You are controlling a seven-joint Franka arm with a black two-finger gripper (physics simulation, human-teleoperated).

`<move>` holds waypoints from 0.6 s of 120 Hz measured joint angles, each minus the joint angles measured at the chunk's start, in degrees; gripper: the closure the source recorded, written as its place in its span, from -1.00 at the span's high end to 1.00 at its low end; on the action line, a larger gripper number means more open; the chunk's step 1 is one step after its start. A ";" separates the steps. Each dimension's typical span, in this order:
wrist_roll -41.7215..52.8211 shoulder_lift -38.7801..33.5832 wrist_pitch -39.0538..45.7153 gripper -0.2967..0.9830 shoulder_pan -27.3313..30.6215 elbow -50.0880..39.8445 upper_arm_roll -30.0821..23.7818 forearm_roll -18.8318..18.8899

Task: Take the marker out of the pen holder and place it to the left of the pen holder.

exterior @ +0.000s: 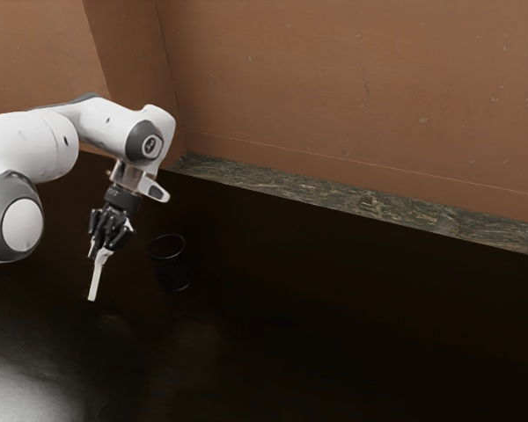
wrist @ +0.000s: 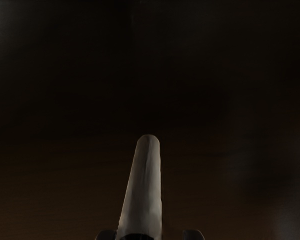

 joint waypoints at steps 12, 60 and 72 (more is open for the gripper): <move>-1.05 -0.13 0.45 -0.02 0.03 0.01 -0.03 -1.14; -4.13 -34.88 2.95 0.45 -3.56 -7.75 -2.10 -12.03; -5.09 -36.09 3.99 0.48 -3.26 -7.98 -2.07 -13.73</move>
